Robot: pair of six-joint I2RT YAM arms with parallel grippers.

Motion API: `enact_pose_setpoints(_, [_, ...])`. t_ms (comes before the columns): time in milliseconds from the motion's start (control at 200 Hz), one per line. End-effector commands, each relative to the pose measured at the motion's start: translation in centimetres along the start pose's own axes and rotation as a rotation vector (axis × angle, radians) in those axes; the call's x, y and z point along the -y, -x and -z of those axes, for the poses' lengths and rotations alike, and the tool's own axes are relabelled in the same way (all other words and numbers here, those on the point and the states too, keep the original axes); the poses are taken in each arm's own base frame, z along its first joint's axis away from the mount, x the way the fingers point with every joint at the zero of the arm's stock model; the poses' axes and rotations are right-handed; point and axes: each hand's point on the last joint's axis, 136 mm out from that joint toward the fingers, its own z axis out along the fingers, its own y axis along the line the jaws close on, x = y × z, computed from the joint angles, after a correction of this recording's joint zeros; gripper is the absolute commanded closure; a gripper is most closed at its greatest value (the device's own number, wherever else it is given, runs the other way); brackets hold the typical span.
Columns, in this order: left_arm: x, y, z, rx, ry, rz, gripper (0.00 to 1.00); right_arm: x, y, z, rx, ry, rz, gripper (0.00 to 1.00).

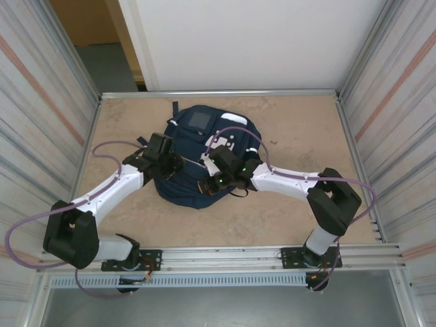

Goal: Pack the student bag

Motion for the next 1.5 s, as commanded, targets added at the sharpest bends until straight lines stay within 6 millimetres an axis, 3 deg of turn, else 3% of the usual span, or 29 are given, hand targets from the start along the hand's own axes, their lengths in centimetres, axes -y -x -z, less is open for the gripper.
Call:
enact_pose_setpoints(0, [-0.5, 1.6, -0.3, 0.104, 0.029, -0.060, 0.91, -1.1, 0.2, 0.4, -0.008, -0.003, 0.089, 1.00])
enact_pose_setpoints(45, [-0.7, 1.8, -0.3, 0.111, 0.043, -0.079, 1.00, -0.3, -0.1, 0.7, -0.019, -0.037, 0.097, 1.00])
enact_pose_setpoints(135, [-1.1, 2.2, -0.4, 0.088, 0.044, -0.129, 1.00, 1.5, -0.9, 1.7, -0.035, -0.115, 0.130, 1.00])
enact_pose_setpoints(311, [-2.8, 3.5, -0.3, -0.009, 0.065, -0.192, 1.00, 7.5, -2.5, 4.3, -0.049, -0.346, 0.157, 1.00])
enact_pose_setpoints(456, [-3.0, 3.9, -0.1, -0.046, 0.006, -0.235, 1.00, 11.6, -2.4, 6.1, -0.041, -0.394, 0.062, 1.00])
enact_pose_setpoints(606, [-2.6, 3.5, -0.9, -0.121, -0.052, -0.431, 1.00, 15.3, -1.3, 6.8, 0.000, -0.435, -0.043, 1.00])
enact_pose_setpoints(877, [-2.3, 2.4, -1.7, -0.246, -0.134, -0.476, 1.00, 15.9, 0.5, 6.4, 0.065, -0.385, -0.054, 0.93])
enact_pose_setpoints(972, [-1.9, 2.0, -1.6, -0.259, -0.165, -0.481, 1.00, 15.9, 0.4, 6.7, 0.075, -0.386, -0.046, 0.85])
enact_pose_setpoints(1007, [-1.3, 1.9, -1.3, -0.265, -0.191, -0.477, 0.91, 15.9, 0.5, 7.0, 0.089, -0.389, -0.047, 0.81])
enact_pose_setpoints(1087, [0.2, 2.1, -0.1, -0.228, -0.237, -0.496, 0.83, 15.4, 0.8, 8.3, 0.154, -0.386, -0.043, 0.68])
enact_pose_setpoints(1138, [1.2, 2.7, 1.2, -0.154, -0.247, -0.543, 0.71, 15.3, 1.1, 9.6, 0.203, -0.405, -0.040, 0.61])
enact_pose_setpoints(1223, [2.5, 4.0, 4.0, -0.012, -0.252, -0.638, 0.50, 16.4, 1.6, 13.0, 0.282, -0.511, -0.063, 0.50])
enact_pose_setpoints(1288, [2.8, 5.7, 6.1, 0.109, -0.229, -0.683, 0.44, 17.8, 1.8, 16.5, 0.376, -0.617, -0.114, 0.40])
enact_pose_setpoints(1298, [2.8, 5.9, 6.4, 0.129, -0.223, -0.690, 0.44, 18.2, 1.8, 16.9, 0.389, -0.635, -0.124, 0.31])
enact_pose_setpoints(1313, [2.7, 6.3, 6.8, 0.157, -0.211, -0.698, 0.43, 18.4, 1.8, 17.9, 0.421, -0.653, -0.139, 0.07])
enact_pose_setpoints(1328, [2.6, 6.7, 7.2, 0.186, -0.198, -0.707, 0.41, 18.7, 1.7, 18.7, 0.449, -0.672, -0.151, 0.00])
enact_pose_setpoints(1348, [2.3, 7.0, 7.6, 0.220, -0.183, -0.719, 0.30, 19.0, 1.7, 19.8, 0.491, -0.697, -0.165, 0.01])
enact_pose_setpoints(1363, [2.0, 7.3, 7.8, 0.249, -0.167, -0.726, 0.10, 19.1, 1.8, 20.7, 0.527, -0.720, -0.176, 0.01])
enact_pose_setpoints(1373, [2.0, 7.6, 8.0, 0.270, -0.160, -0.731, 0.03, 19.3, 1.5, 21.2, 0.543, -0.736, -0.183, 0.01])
enact_pose_setpoints(1493, [-0.8, 8.8, 8.0, 0.500, -0.091, -0.771, 0.01, 20.8, -0.1, 27.1, 0.764, -0.929, -0.212, 0.01])
